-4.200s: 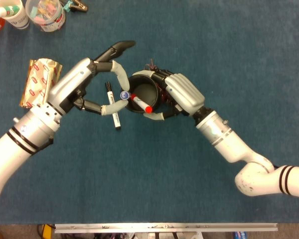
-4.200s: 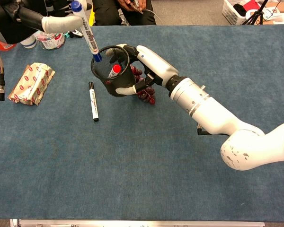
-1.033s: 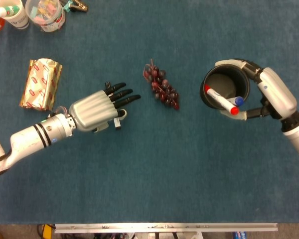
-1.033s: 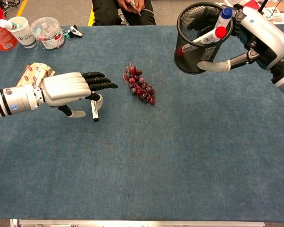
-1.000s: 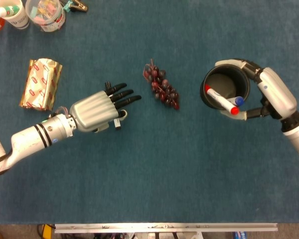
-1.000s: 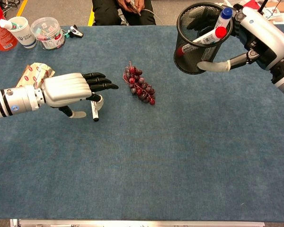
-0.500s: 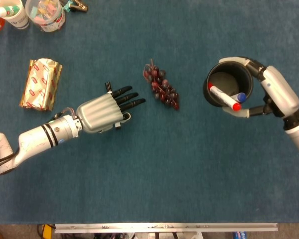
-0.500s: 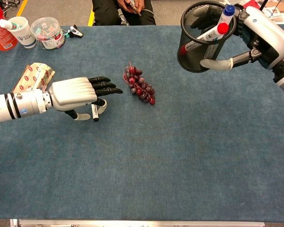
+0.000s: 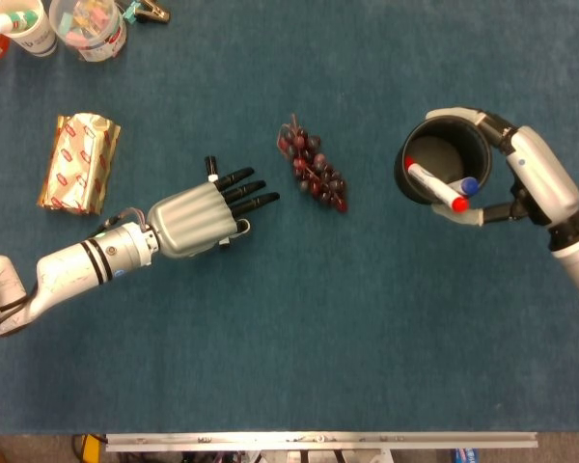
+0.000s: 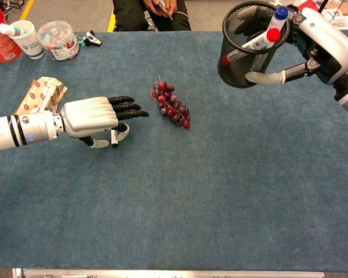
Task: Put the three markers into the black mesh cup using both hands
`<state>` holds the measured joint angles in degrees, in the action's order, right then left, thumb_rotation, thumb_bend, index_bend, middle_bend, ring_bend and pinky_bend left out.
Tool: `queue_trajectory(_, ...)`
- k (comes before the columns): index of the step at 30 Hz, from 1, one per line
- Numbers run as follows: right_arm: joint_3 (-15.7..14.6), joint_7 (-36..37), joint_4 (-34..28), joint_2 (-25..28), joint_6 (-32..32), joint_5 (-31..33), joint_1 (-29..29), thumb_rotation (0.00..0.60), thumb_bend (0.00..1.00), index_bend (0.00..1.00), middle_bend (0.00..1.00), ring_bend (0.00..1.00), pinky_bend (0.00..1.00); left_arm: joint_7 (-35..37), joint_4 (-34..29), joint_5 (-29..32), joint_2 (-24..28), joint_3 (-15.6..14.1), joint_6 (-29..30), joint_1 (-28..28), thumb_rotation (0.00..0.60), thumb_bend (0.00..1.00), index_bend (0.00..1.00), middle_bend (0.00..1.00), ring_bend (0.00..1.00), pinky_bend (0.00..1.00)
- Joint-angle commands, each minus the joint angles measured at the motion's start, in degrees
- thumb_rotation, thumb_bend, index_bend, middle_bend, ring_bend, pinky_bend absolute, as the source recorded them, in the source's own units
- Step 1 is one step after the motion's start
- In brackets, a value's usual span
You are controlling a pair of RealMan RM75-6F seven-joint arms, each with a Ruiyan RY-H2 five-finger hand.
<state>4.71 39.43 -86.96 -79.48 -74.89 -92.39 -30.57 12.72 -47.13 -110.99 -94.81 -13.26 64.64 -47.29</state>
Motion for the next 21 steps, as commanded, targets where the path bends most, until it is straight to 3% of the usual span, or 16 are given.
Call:
queue_trajectory(1,0.0,0.1,0.1,0.0,0.1,0.0,0.0,0.6,0.37,0.41,0.37,0.24,0.25,0.2,0.4,0.2,-0.2,-0.2,0.1,0.0,0.6,0.29,0.48,0.0,0.0,0.0)
queue_trajectory(21,0.3,0.3,-0.3,0.5,-0.1,0.1,0.4,0.6,0.37,0.41,0.37,0.24,0.25,1.9,2.2,1.2,-1.9,-1.3,0.3,-0.2,0.6,0.29,0.57,0.0,0.0,0.0)
